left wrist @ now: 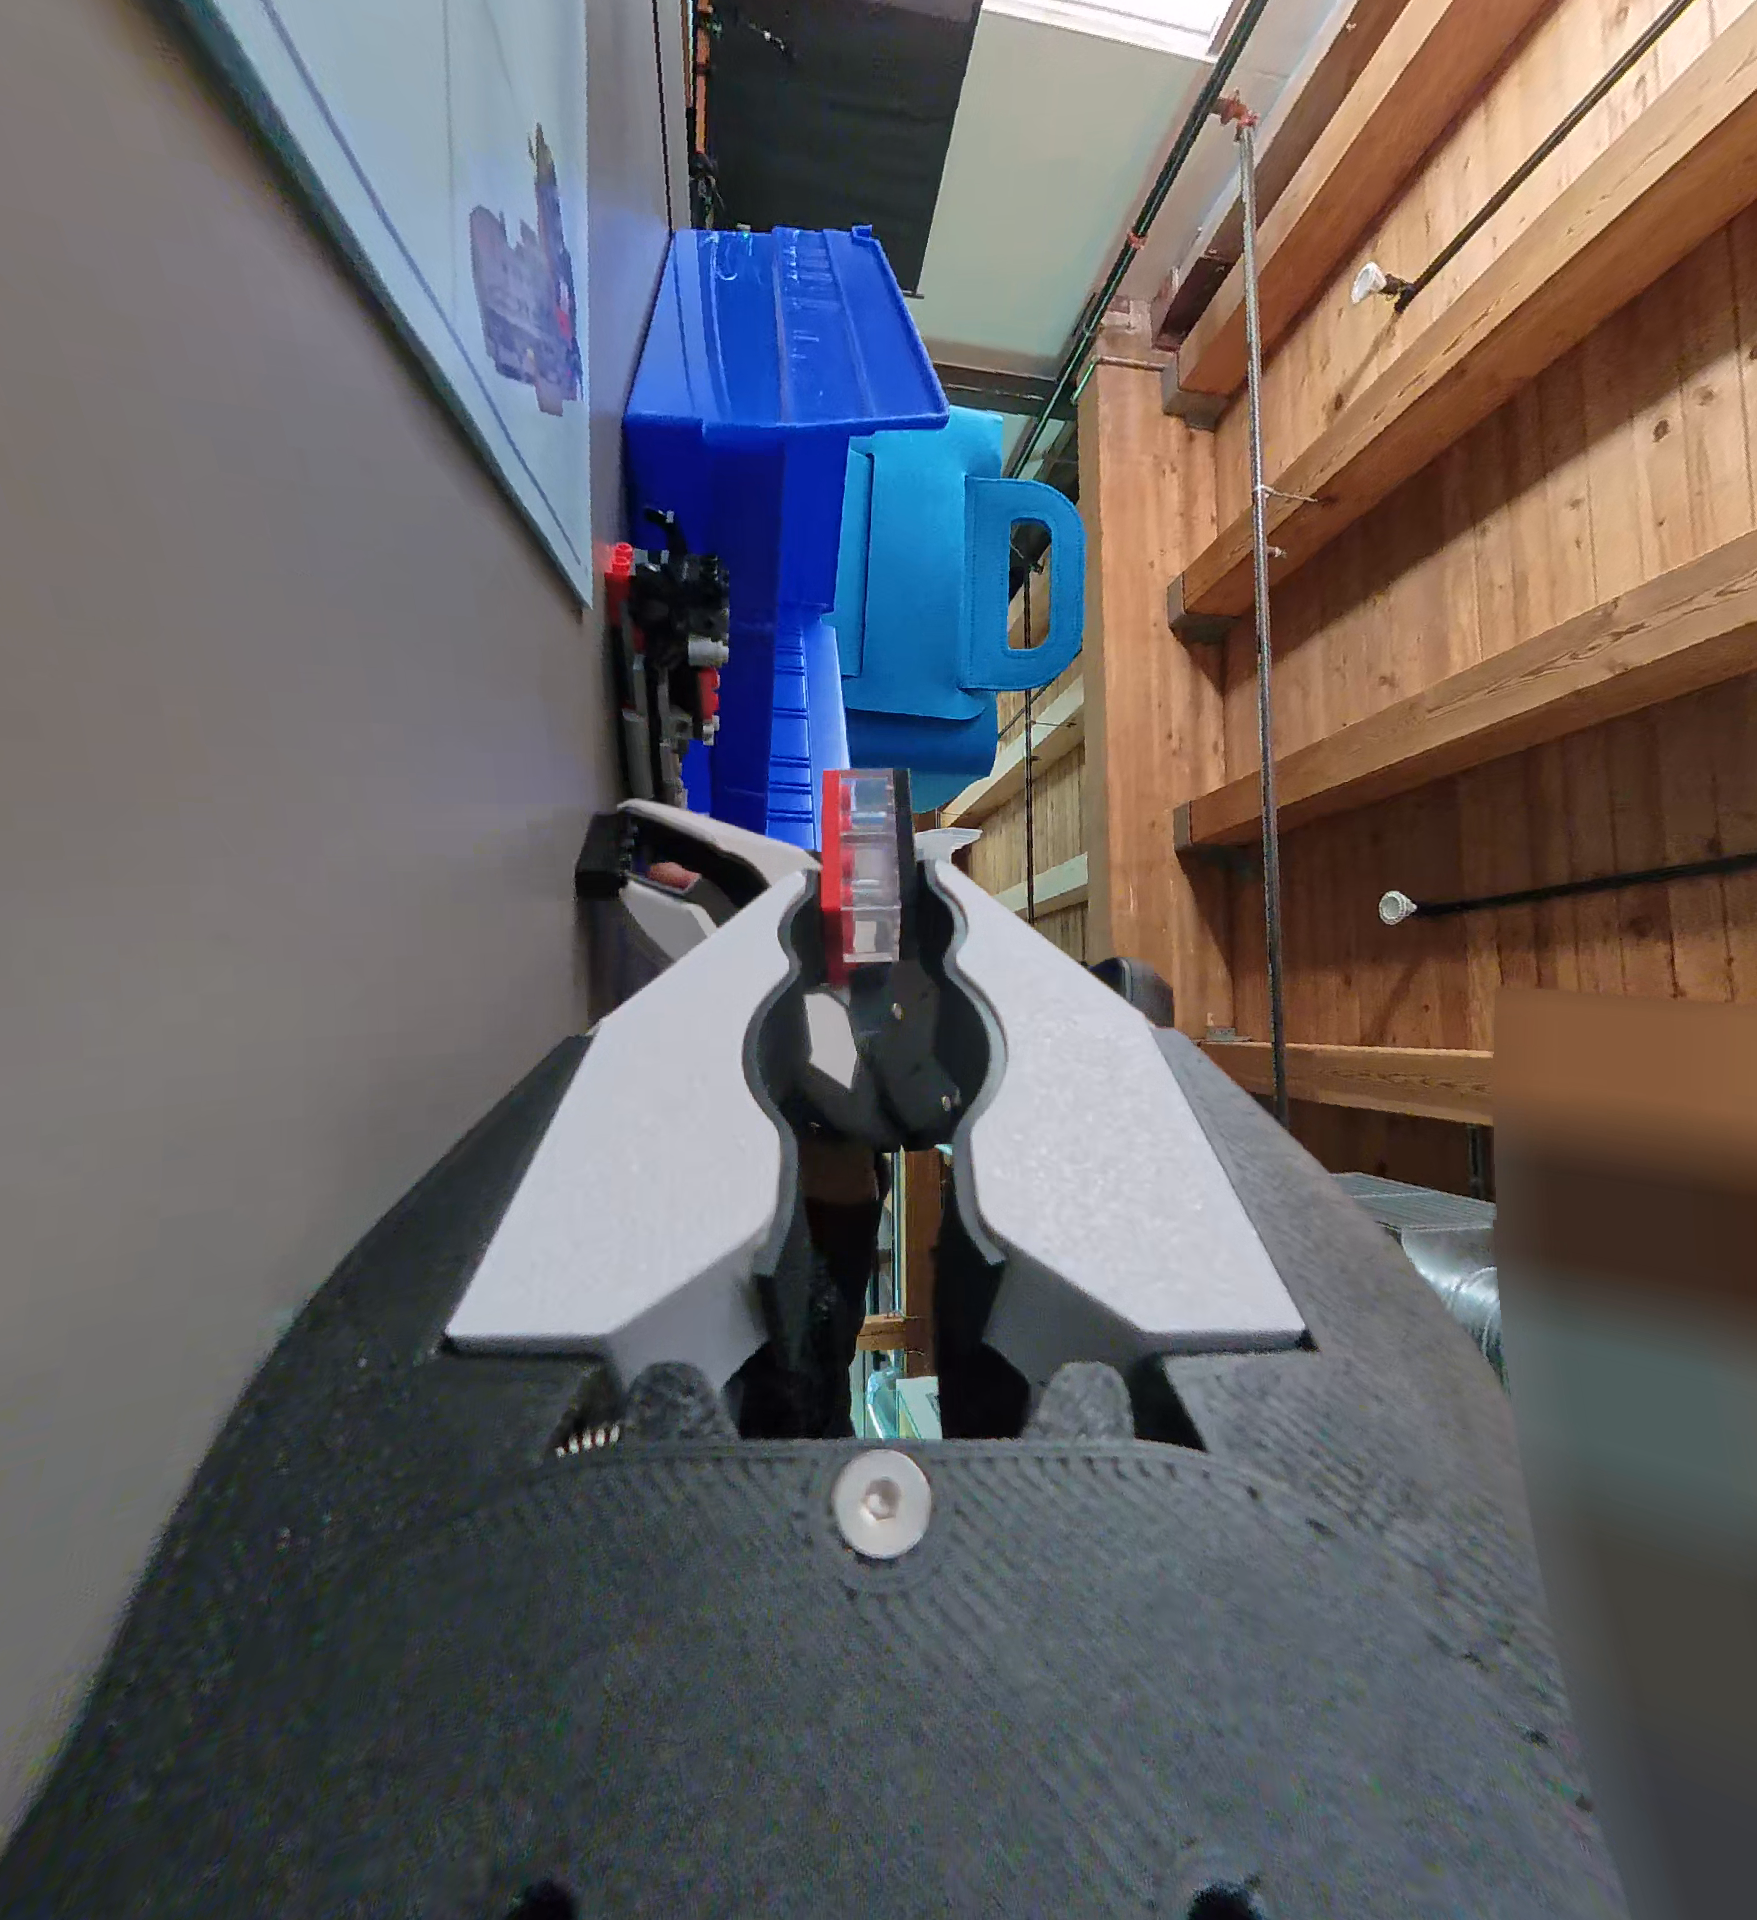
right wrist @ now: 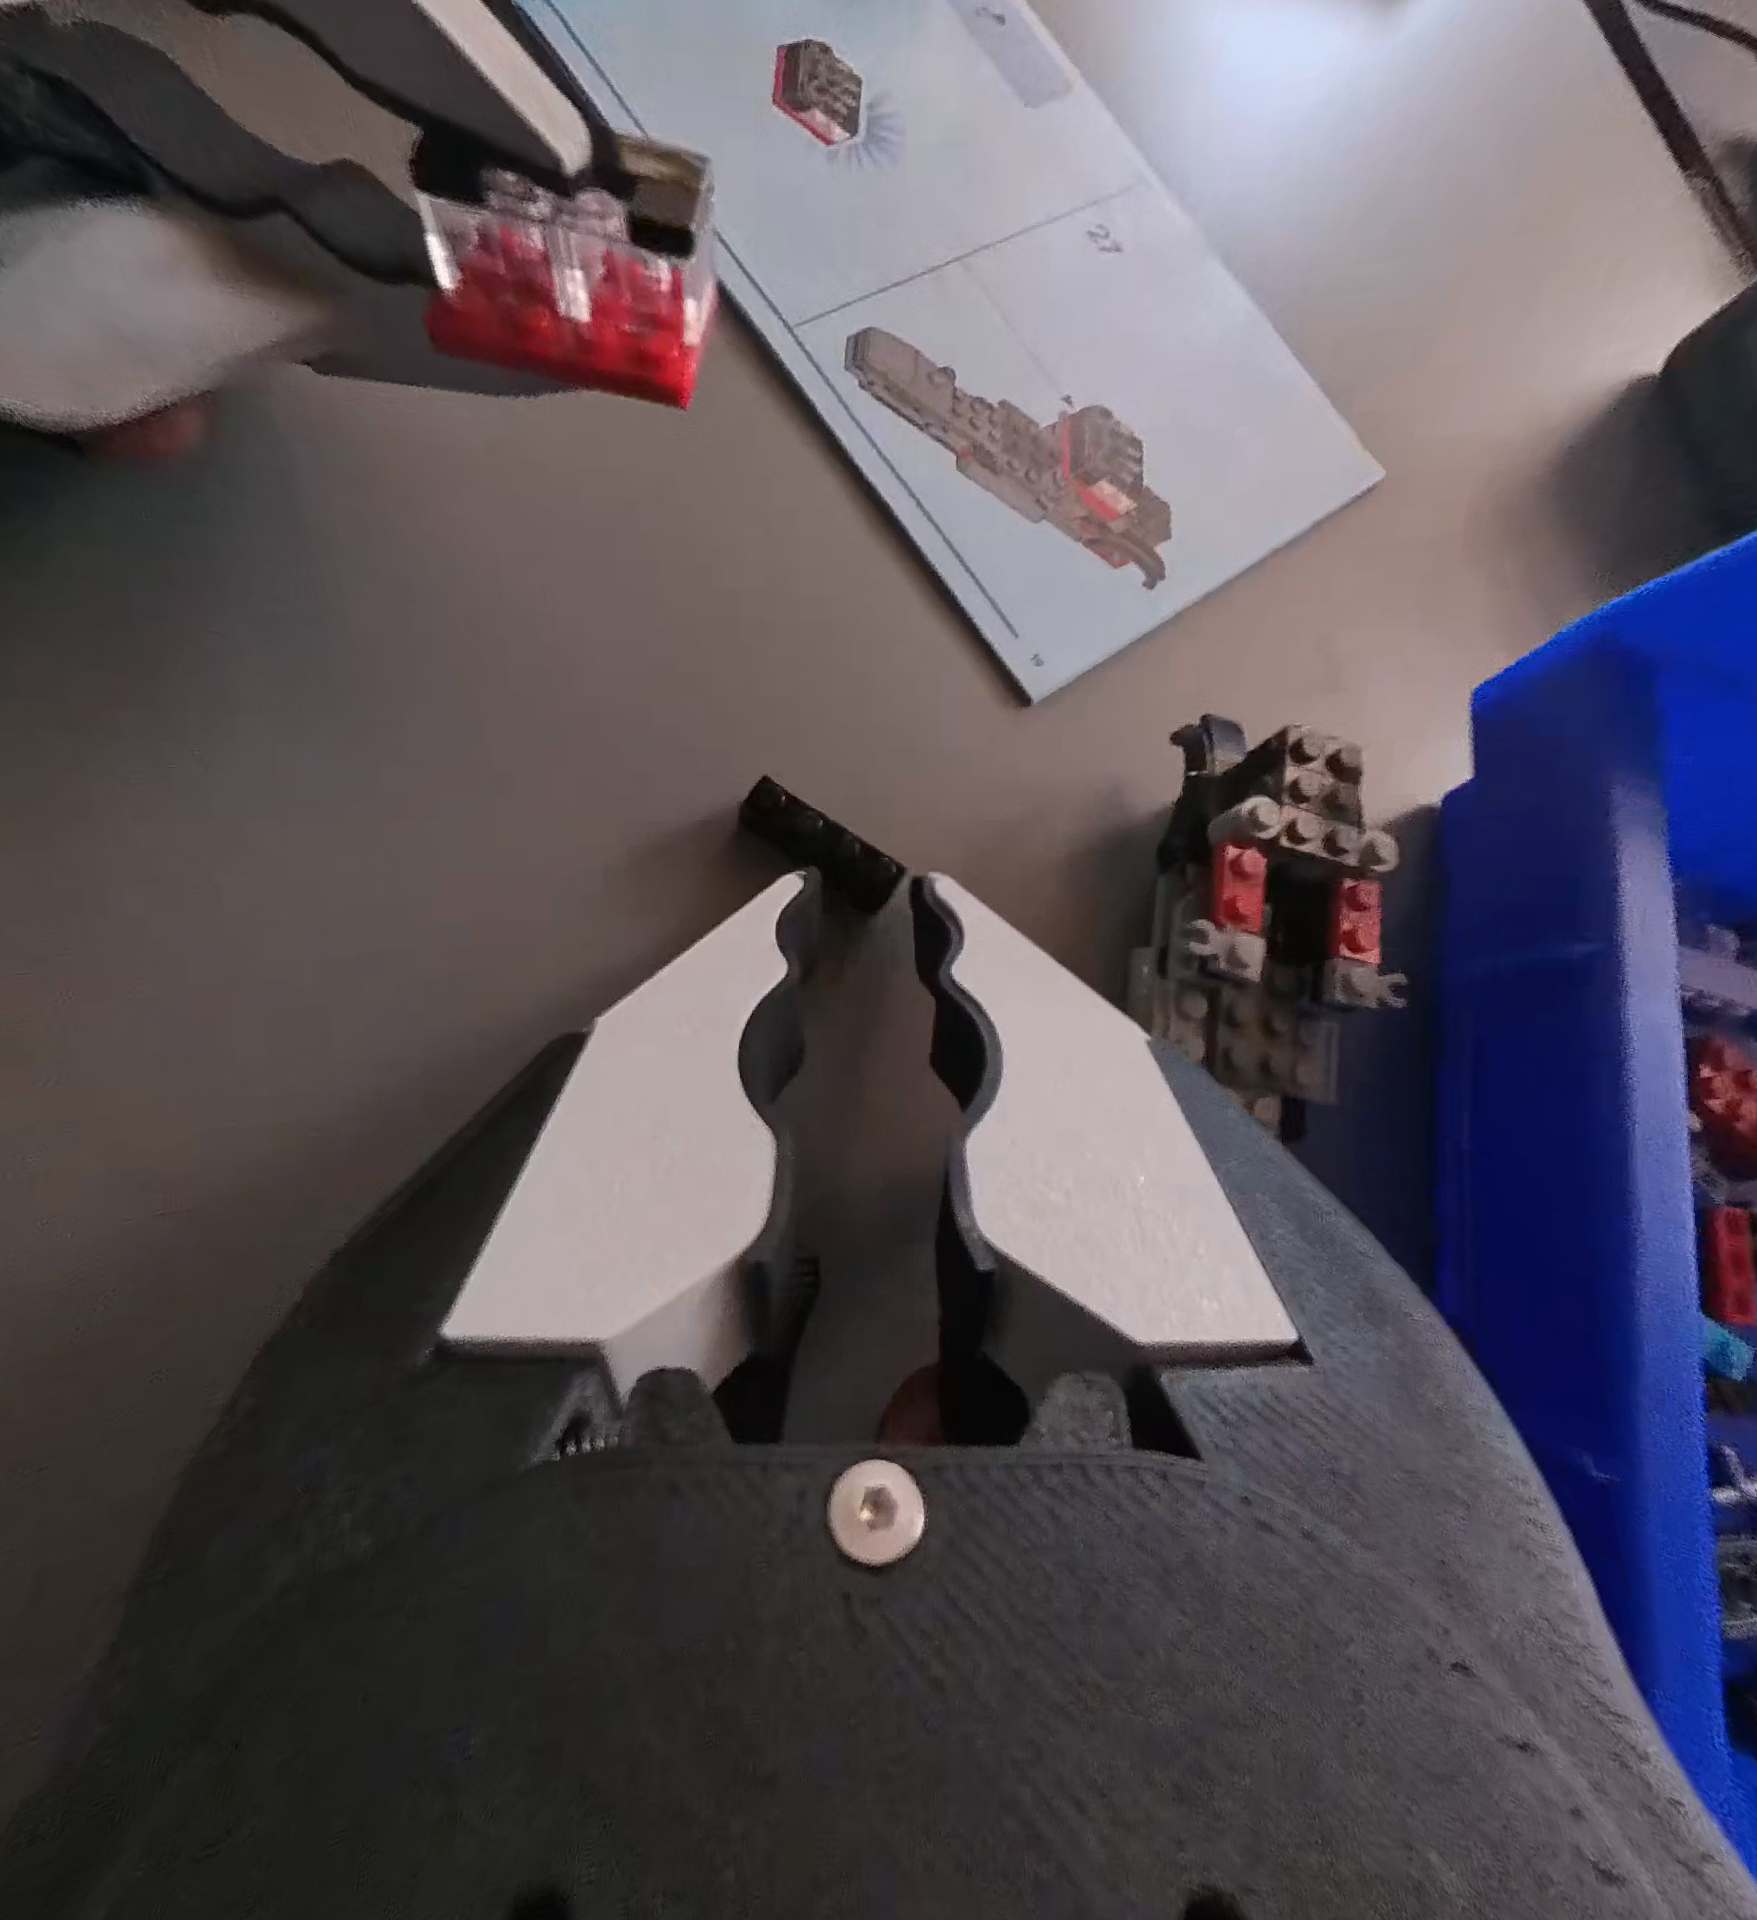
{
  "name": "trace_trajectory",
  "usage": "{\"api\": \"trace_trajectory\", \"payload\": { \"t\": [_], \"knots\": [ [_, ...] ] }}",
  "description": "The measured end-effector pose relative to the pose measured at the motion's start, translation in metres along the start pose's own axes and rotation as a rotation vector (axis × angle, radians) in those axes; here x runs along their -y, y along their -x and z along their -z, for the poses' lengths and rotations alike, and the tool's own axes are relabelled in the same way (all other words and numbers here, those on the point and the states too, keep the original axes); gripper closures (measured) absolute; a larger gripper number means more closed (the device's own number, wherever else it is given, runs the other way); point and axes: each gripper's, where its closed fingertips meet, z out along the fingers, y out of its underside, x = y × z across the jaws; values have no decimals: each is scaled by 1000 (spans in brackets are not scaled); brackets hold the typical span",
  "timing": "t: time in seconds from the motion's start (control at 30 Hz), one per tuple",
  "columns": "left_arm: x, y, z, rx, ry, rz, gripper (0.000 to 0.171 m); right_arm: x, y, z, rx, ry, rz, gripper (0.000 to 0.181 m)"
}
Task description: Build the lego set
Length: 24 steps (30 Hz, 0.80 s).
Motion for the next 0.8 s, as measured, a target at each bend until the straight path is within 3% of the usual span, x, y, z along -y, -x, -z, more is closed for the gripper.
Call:
{"api": "trace_trajectory", "payload": {
  "t": [0.1, 0.2, 0.3, 0.67, 0.8],
  "knots": [
    [2, -1, 1, -2, -5, -1, 154, -3, -8, 3, -86, 19, -56, 154],
    [3, -1, 2, 1, -12, -3, 154, -3, 1, 6, -64, -6, -224, 141],
    [4, -1, 2, 9, -19, -11, 154, -3, 5, 6, -76, 6, -258, 131],
    [5, 0, 4, 19, -30, -29, 154, 9, 7, -8, -47, 13, -249, 146],
    [6, 3, 3, 30, -33, -32, 154, 48, 18, 12, 39, -150, -233, 147]
  ]
}}
